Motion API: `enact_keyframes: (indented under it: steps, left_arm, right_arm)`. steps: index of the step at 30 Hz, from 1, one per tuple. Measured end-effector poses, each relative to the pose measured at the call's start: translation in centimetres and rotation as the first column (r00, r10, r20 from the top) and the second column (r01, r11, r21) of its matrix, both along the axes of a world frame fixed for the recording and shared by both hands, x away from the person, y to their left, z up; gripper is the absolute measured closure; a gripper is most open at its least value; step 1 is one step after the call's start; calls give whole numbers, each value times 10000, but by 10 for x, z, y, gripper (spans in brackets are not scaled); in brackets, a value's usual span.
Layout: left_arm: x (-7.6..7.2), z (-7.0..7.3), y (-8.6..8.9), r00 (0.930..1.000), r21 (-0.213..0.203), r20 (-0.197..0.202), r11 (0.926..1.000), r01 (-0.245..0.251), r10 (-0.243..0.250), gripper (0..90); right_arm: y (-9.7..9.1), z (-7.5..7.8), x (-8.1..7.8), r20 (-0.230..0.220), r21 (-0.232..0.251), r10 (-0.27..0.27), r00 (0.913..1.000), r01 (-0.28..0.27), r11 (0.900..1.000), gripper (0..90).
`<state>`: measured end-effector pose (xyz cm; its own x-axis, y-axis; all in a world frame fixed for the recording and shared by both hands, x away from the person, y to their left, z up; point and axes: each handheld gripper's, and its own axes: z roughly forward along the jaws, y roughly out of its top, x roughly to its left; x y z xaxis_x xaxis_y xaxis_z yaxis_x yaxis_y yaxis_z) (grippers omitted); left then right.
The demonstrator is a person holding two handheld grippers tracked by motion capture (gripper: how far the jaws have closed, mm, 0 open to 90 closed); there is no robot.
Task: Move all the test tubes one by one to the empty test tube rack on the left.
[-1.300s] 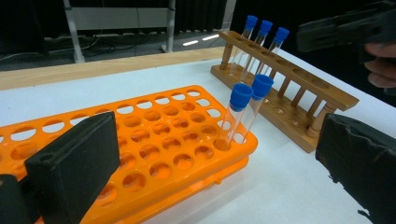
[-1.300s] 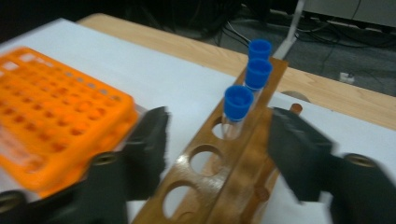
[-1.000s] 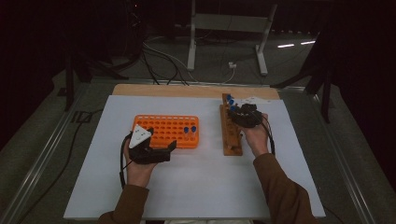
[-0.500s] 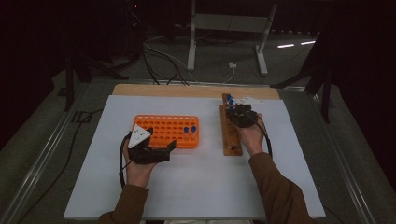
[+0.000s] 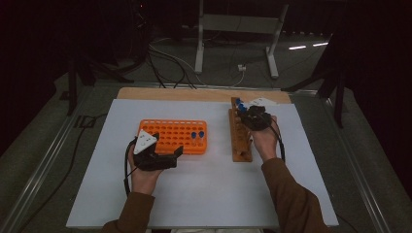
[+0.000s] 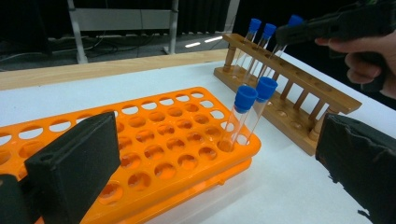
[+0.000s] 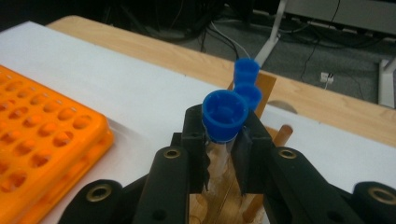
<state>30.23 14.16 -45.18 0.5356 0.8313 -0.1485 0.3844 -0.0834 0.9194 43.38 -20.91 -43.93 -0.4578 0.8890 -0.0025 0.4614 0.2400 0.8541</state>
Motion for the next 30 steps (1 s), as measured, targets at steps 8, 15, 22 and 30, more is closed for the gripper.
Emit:
enact_keyframes:
  steps: [8, 15, 22, 30]
  left_arm:
    - [0, 0, 0, 10000, 25, -2, 10000, -6, 6, 7]
    - [1, 0, -4, 9999, 73, -25, 9999, 143, -143, 8]
    - [0, 1, -7, 9996, 80, 69, 9996, 273, -273, 8]
    - [1, 1, -13, 9992, 100, 89, 9992, 393, -394, 8]
  right_arm:
    - [-2, 20, -6, 425, 61, 115, 9990, -118, 9999, 769]
    - [-2, 37, -12, 753, 81, 314, 9967, -321, 9995, 769]
    - [-1, 43, -21, 730, 219, 680, 9950, -698, 9973, 769]
    - [7, 46, -35, 550, 318, 1334, 9895, -1352, 9903, 768]
